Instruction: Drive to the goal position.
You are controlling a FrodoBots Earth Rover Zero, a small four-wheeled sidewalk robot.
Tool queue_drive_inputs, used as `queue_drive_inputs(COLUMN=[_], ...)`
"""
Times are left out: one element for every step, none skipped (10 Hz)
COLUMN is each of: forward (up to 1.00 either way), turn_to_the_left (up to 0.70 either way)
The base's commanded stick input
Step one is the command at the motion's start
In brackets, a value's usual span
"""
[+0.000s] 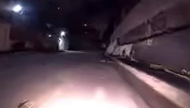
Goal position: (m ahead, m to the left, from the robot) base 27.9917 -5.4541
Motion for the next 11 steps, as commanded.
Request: queue_drive_inputs(forward=[0.7,0.7,0.7,0.7,0.7,0.7,0.7,0.7,0.7,0.7,0.7], turn_to_the_left=[0.0,0.0,0.0,0.0,0.0,0.0,0.0,0.0,0.0,0.0,0.0])
